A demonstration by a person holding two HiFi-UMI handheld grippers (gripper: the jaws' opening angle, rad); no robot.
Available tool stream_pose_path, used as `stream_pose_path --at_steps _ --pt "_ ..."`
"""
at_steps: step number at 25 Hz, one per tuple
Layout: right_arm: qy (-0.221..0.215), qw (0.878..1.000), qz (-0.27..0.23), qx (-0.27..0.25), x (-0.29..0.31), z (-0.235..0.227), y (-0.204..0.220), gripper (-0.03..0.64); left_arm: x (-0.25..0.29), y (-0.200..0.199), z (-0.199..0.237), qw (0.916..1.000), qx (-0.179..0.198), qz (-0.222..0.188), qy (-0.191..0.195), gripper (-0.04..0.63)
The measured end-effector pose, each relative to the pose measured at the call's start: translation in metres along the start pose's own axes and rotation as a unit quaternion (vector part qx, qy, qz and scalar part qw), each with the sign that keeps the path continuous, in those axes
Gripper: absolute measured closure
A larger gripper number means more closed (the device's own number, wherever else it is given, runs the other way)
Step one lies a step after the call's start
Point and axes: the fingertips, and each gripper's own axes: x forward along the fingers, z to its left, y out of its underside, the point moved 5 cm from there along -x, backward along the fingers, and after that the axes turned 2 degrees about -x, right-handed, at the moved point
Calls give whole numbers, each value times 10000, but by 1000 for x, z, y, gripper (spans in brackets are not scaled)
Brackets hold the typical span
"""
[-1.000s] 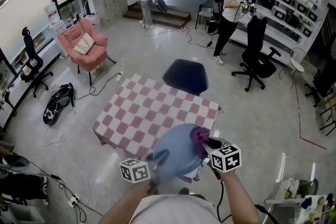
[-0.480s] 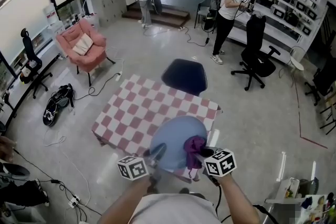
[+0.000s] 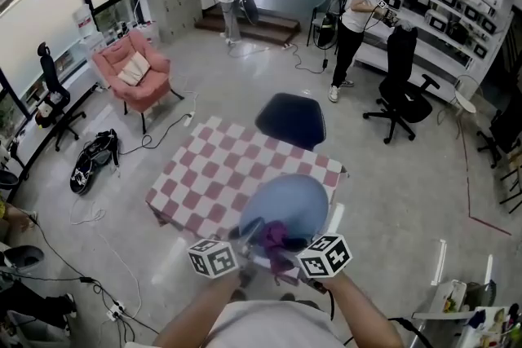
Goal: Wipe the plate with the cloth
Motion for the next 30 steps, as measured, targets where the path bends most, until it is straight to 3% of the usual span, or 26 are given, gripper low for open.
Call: stream_pose_path --at_steps 8,12,26,30 --pt "-521 9978 132 -397 15 26 -3 558 -4 4 -3 10000 84 33 -9 541" --pt "-495 9982 130 -328 14 24 -2 558 -6 4 -5 9999 115 45 3 541" --pt "713 9969 326 84 -25 -37 40 558 -14 13 4 9994 239 249 -51 543" --pt "1122 9931 193 290 -47 -57 46 558 -17 19 7 9970 599 483 -55 546"
